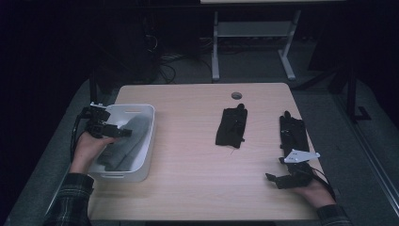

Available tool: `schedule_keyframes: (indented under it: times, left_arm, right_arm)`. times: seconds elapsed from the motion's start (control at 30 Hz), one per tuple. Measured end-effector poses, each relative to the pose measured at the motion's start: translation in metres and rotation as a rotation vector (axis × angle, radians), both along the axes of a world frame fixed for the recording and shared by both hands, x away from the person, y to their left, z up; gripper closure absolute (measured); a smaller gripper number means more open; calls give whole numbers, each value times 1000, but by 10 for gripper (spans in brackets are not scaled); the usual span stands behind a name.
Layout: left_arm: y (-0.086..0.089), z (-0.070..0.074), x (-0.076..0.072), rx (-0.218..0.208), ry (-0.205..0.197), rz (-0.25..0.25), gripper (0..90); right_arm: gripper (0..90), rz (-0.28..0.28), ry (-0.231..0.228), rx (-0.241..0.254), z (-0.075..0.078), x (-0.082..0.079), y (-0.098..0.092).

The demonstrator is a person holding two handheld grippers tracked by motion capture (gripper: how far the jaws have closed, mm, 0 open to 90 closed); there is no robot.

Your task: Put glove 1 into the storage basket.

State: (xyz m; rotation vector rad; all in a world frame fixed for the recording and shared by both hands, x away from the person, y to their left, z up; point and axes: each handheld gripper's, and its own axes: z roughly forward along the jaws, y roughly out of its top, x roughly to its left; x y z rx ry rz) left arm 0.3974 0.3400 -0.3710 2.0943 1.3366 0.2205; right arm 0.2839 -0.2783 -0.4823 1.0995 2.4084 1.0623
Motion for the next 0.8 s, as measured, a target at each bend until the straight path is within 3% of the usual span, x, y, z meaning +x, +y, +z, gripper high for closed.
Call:
schedule_keyframes:
  times: [0.17,0.43,0.67,0.8]
  left_arm:
    - [-20,12,-4,-12,-38,-57,174]
    - [-67,23,-15,-36,-90,-179,175]
    - [-108,22,-25,-80,-123,-254,174]
    - [-133,16,-32,-67,-126,-319,174]
  right_arm:
    - [139,0,0,0,0,0,0]
    - [139,0,0,0,0,0,0]
    - [138,1,0,0,0,0,0]
    - [126,8,0,-6,0,0,0]
